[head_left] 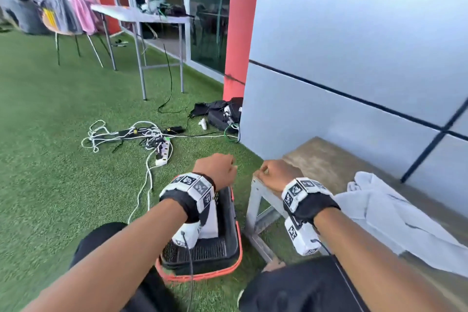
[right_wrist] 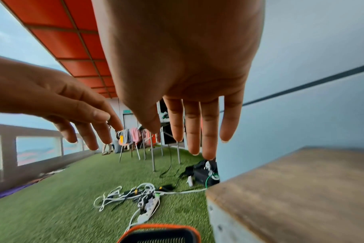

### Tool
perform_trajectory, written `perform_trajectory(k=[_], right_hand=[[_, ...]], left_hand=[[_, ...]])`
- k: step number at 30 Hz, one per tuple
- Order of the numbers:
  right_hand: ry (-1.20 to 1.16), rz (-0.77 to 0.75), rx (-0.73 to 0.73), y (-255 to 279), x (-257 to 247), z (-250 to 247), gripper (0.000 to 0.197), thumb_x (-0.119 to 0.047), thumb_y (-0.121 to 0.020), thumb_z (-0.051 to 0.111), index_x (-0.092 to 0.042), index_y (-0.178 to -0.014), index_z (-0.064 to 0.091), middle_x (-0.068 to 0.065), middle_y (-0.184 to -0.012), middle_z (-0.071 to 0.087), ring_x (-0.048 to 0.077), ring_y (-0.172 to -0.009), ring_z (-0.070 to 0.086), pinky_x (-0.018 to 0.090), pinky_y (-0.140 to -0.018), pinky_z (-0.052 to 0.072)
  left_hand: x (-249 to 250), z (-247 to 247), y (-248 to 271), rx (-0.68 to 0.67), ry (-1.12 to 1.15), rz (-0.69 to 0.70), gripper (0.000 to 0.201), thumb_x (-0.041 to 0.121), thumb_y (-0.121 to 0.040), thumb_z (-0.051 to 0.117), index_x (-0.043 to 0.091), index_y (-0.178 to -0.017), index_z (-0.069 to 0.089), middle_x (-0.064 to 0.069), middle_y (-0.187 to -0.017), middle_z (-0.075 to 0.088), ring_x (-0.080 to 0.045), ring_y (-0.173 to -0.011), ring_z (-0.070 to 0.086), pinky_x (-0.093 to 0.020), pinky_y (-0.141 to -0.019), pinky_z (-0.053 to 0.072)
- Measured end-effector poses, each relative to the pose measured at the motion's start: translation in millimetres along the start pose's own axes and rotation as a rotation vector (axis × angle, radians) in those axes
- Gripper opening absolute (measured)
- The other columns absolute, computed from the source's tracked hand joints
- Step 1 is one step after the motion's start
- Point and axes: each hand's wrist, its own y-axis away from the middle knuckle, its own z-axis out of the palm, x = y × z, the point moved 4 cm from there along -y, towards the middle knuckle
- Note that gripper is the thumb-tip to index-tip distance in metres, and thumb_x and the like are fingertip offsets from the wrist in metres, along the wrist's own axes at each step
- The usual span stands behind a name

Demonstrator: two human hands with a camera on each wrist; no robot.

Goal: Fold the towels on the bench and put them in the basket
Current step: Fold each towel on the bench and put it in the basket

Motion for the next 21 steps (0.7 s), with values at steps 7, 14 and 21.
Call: perform_trajectory(k=[7,14,21], right_hand=[[-0.071,0.158,0.094,77.6,57.0,-43.7,0.024,-0.042,-0.085,0.047,-0.028,-0.096,0.063,-0.006,-0.1,0.067,0.018,-0.09,0.063,0.029,-0.075,0.049],[-0.097,0.355,0.177,139.3,116.9,-63.4,0.031,-0.048,-0.078,0.041,-0.027,-0.085,0.064,-0.004,-0.095,0.063,0.021,-0.099,0.06,0.034,-0.083,0.047],[-0.211,0.578,0.266,209.9,186.8,-67.4,0.023,-0.043,-0.087,0.051,-0.025,-0.091,0.065,-0.004,-0.091,0.062,0.019,-0.093,0.06,0.03,-0.081,0.045]], left_hand=[[65.2,-22.3,21.4,0.077,-0.008,0.208,0.032,0.041,-0.094,0.037,0.021,-0.109,0.056,0.001,-0.102,0.066,-0.019,-0.087,0.064,-0.039,-0.08,0.054],[129.3,-6.9,15.5,0.057,0.018,0.41,0.035,0.041,-0.094,0.037,0.023,-0.119,0.052,-0.001,-0.115,0.062,-0.023,-0.1,0.061,-0.036,-0.083,0.05],[205.1,19.4,6.9,-0.028,0.062,0.571,0.035,0.041,-0.093,0.037,0.022,-0.118,0.053,0.0,-0.115,0.062,-0.024,-0.101,0.06,-0.037,-0.084,0.049]])
